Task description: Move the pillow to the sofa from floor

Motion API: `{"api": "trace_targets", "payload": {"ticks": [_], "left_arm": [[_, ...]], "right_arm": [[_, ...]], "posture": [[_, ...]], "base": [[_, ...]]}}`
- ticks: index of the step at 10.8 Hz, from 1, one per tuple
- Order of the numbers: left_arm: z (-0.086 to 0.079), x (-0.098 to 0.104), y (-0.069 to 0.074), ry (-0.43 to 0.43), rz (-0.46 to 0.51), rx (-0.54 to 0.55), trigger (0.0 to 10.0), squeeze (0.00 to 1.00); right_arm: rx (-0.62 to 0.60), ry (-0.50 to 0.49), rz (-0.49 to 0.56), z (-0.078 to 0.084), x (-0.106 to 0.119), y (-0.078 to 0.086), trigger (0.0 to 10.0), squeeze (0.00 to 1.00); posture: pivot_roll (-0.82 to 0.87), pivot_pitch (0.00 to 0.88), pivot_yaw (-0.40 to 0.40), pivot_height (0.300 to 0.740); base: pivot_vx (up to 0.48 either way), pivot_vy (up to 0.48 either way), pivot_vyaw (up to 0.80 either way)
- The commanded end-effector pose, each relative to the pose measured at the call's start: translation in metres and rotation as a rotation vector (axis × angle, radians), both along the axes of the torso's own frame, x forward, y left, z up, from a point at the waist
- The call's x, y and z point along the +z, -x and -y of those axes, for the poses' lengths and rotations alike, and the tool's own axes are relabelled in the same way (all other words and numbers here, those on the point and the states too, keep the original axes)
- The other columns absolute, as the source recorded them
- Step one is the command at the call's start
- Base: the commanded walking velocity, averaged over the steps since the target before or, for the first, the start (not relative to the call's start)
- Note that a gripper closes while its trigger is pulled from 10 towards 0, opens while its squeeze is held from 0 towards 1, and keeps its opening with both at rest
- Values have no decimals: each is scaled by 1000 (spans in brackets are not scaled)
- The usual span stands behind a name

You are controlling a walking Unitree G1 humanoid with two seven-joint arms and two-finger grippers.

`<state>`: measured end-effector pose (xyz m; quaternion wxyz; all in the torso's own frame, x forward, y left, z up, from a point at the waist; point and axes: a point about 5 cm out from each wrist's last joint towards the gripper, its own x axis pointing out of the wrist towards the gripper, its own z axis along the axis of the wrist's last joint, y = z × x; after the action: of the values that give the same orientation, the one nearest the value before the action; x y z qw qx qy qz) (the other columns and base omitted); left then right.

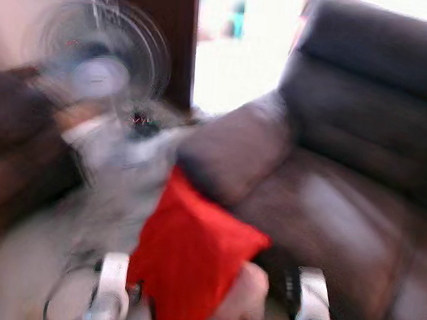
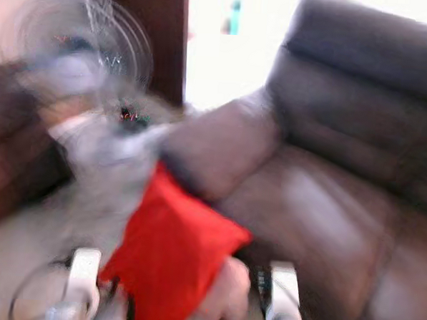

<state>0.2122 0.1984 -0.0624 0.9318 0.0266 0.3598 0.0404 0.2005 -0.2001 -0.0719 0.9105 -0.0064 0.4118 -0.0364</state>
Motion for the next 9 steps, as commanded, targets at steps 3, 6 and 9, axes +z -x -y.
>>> {"api": "trace_targets", "payload": {"ticks": [3,6,9], "left_arm": [[0,-7,10,2,-45,16,10000,0],[-8,3,-3,-14,23,66,10000,0],[-24,39,-41,-38,263,142,10000,0]], "right_arm": [[-4,-7,20,1,3,-4,10000,0],[-9,-42,73,-2,9,-15,10000,0],[-6,-51,97,-5,12,-21,10000,0]], "posture": [[36,13,-75,639],[37,23,-79,639],[31,14,-73,639]], "base": [[0,0,0],[0,0,0],[0,0,0]]}}
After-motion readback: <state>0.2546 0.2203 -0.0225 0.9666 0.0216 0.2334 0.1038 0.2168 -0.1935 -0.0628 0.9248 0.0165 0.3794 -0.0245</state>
